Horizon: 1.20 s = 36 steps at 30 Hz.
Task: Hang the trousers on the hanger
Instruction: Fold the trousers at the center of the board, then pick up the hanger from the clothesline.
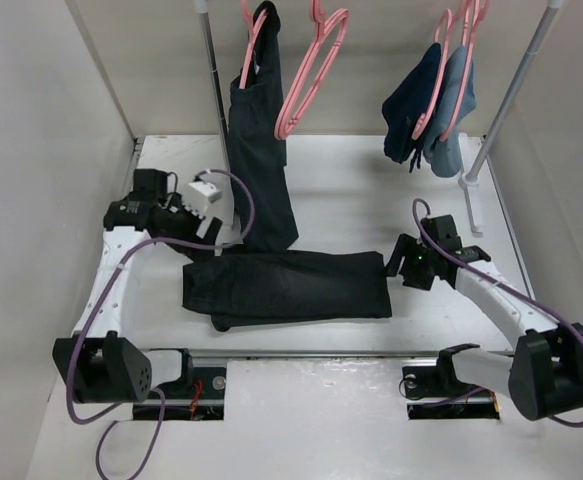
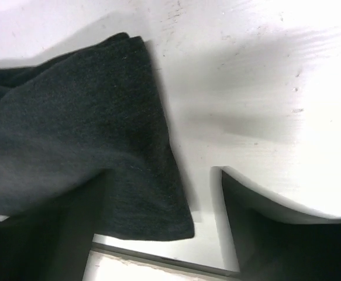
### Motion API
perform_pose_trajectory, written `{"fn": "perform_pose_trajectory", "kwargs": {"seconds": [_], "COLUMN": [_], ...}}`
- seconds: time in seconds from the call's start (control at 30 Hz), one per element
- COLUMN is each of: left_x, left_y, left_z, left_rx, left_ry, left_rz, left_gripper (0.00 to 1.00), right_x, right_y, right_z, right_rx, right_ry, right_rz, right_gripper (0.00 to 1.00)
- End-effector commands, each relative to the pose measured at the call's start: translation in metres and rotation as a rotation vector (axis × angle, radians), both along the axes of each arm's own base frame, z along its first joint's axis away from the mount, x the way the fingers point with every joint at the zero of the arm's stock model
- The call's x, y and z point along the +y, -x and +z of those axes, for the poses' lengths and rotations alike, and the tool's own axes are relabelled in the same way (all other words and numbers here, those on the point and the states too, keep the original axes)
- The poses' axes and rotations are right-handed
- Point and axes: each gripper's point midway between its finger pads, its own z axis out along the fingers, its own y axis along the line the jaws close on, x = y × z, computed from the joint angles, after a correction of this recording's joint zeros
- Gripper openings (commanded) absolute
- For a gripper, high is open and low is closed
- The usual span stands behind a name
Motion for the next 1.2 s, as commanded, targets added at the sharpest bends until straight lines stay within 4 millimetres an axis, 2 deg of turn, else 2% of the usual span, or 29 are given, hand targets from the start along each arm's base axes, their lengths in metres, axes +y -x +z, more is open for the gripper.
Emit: {"fn": "perform_pose_trajectory", "kwargs": {"seconds": [0.0,0.07,0.1,0.13,0.17,0.2,0.23,0.27,0.3,0.33,0.37,0.43,0.47,0.5,0.53,0.7,0.87,0.97,1.0,1.07,1.1,1.13,1.17], "left_x": [-0.042,-0.04,-0.038,-0.034,-0.021,-0.015,-0.01,0.004,0.008,0.014,0.02,0.024,0.026,0.03,0.035,0.037,0.047,0.052,0.052,0.043,0.039,0.036,0.031], "left_y": [0.046,0.046,0.044,0.041,0.03,0.024,0.019,0.008,0.004,0.006,0.007,0.012,0.013,0.017,0.019,0.021,0.031,0.03,0.027,0.013,0.013,0.008,0.006], "left_z": [-0.019,-0.041,-0.052,-0.061,-0.075,-0.087,-0.095,-0.104,-0.109,-0.123,-0.129,-0.145,-0.148,-0.151,-0.156,-0.162,-0.173,-0.169,-0.162,-0.136,-0.124,-0.104,-0.091], "left_rx": [0.122,0.144,0.173,0.188,0.172,0.193,0.204,0.182,0.183,0.228,0.251,0.307,0.321,0.331,0.336,0.341,0.34,0.312,0.3,0.215,0.198,0.132,0.096], "left_ry": [0.104,0.096,0.091,0.075,0.008,-0.021,-0.039,-0.092,-0.109,-0.128,-0.157,-0.182,-0.193,-0.219,-0.244,-0.259,-0.314,-0.334,-0.332,-0.283,-0.266,-0.245,-0.225], "left_rz": [-0.224,-0.21,-0.178,-0.149,-0.09,-0.045,0.021,0.082,0.108,0.136,0.156,0.171,0.184,0.192,0.201,0.195,0.203,0.207,0.208,0.169,0.147,0.13,0.107], "left_gripper": [0.79,0.67,0.61,0.58,0.51,0.51,0.51,0.51,0.51,0.51,0.5,0.5,0.5,0.5,0.5,0.53,0.54,0.55,0.58,0.61,0.63,0.67,0.68], "right_x": [0.01,0.02,0.025,0.03,0.042,0.051,0.059,0.065,0.071,0.08,0.08,0.076,0.073,0.069,0.059,0.034,0.027,0.026,0.029,0.03,0.036,0.039,0.042], "right_y": [-0.006,-0.014,-0.014,-0.015,-0.016,-0.022,-0.024,-0.028,-0.031,-0.041,-0.047,-0.065,-0.069,-0.074,-0.081,-0.098,-0.1,-0.093,-0.096,-0.088,-0.085,-0.083,-0.081], "right_z": [0.012,0.035,0.049,0.058,0.068,0.076,0.077,0.077,0.075,0.064,0.055,0.04,0.011,0.002,-0.021,-0.056,-0.048,-0.036,-0.024,-0.002,0.01,0.037,0.052], "right_rx": [-0.054,-0.142,-0.187,-0.216,-0.262,-0.303,-0.317,-0.318,-0.323,-0.313,-0.299,-0.283,-0.2,-0.174,-0.115,-0.03,-0.052,-0.082,-0.108,-0.14,-0.177,-0.219,-0.255], "right_ry": [-0.015,0.014,0.011,0.007,0.005,-0.021,-0.038,-0.063,-0.068,-0.089,-0.095,-0.114,-0.099,-0.094,-0.077,-0.039,-0.046,0.016,0.033,0.101,0.149,0.165,0.194], "right_rz": [0.005,0.027,0.028,0.032,0.064,0.073,0.093,0.101,0.111,0.112,0.087,0.05,0.02,0.006,-0.038,-0.13,-0.148,-0.126,-0.111,-0.06,-0.028,-0.006,0.036], "right_gripper": [0.65,0.45,0.31,0.25,0.22,0.2,0.2,0.17,0.13,0.01,0.0,0.0,0.0,0.0,0.0,0.0,0.0,0.0,0.0,0.01,0.06,0.12,0.27]}}
